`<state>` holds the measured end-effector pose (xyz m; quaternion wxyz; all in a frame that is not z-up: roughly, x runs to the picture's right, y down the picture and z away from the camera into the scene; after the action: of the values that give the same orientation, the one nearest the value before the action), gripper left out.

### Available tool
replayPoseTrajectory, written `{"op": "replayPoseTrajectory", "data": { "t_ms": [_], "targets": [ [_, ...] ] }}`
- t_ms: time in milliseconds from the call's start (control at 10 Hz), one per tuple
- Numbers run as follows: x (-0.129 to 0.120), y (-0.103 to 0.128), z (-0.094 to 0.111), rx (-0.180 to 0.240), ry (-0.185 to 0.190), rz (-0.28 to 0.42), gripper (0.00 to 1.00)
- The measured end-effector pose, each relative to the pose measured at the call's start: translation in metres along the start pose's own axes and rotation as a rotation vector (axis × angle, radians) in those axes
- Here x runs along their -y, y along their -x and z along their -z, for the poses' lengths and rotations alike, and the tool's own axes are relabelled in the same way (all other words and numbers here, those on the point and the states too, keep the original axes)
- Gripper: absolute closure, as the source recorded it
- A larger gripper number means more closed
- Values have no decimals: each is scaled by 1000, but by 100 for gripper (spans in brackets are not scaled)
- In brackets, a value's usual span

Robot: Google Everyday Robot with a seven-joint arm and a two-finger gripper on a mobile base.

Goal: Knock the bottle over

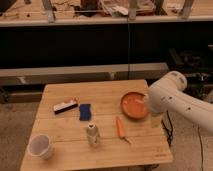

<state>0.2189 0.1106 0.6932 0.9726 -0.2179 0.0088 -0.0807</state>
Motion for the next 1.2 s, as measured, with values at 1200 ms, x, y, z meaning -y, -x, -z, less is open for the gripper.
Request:
{"op": "replayPoseTrajectory", "data": {
  "t_ms": [1200],
  "targets": [
    [-2,50,-9,11,-83,125,20]
  ]
}}
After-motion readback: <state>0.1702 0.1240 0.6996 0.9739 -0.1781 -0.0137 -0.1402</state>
